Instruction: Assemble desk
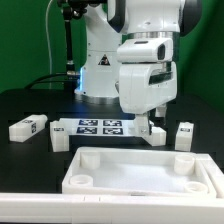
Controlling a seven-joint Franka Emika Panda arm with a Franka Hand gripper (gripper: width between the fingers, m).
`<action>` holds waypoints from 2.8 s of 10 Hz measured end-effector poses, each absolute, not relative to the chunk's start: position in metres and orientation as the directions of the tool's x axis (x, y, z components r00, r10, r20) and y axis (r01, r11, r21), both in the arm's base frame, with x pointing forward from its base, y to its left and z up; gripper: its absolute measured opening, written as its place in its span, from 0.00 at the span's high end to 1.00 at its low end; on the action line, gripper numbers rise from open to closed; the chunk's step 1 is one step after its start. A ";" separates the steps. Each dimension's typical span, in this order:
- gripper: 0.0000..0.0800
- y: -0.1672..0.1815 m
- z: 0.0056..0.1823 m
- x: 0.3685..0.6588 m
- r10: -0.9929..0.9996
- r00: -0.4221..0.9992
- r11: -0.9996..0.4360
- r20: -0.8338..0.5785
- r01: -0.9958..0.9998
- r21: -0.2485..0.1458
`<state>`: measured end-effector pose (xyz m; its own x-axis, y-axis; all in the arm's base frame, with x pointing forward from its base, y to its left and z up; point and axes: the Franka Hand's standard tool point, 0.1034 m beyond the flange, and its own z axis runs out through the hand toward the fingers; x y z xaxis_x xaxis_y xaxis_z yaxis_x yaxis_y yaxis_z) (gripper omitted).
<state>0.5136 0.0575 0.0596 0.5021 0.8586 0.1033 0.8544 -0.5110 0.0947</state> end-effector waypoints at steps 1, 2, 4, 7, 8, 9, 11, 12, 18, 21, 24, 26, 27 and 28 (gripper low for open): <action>0.19 0.057 0.059 0.514 0.858 0.503 -0.512 0.103 0.854 0.094; 0.19 0.058 0.059 0.513 0.842 0.529 -0.538 0.107 0.838 0.090; 0.19 0.060 0.057 0.507 0.660 0.738 -0.749 0.138 0.660 0.053; 0.19 0.074 0.058 0.503 0.300 0.944 -0.951 0.141 0.307 -0.033; 0.19 0.087 0.058 0.503 0.206 0.967 -0.975 0.148 0.215 -0.051; 0.19 0.098 0.057 0.502 0.194 0.968 -0.977 0.157 0.204 -0.054; 0.19 0.098 0.057 0.502 0.080 0.986 -0.992 0.149 0.093 -0.081; 0.19 0.099 0.057 0.502 0.022 0.989 -0.995 0.143 0.035 -0.093; 0.19 0.100 0.051 0.493 -0.343 0.939 -0.930 0.041 -0.333 -0.157; 0.19 0.112 0.049 0.483 -0.239 0.966 -0.957 -0.096 -0.251 -0.145; 0.19 0.119 0.047 0.474 -0.223 0.934 -0.952 -0.280 -0.271 -0.145; 0.19 0.118 0.047 0.473 -0.205 0.888 -0.948 -0.412 -0.285 -0.143; 0.19 0.118 0.046 0.471 -0.192 0.859 -0.947 -0.475 -0.290 -0.141; 0.19 0.120 0.044 0.474 -0.182 0.843 -0.946 -0.506 -0.290 -0.142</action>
Offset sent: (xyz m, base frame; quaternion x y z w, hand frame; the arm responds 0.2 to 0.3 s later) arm -0.0288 -0.0177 -0.0033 -0.0520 -0.0201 0.3985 0.9155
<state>0.4737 0.1199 0.0444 0.8430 -0.1821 -0.5061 -0.2899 -0.9464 -0.1423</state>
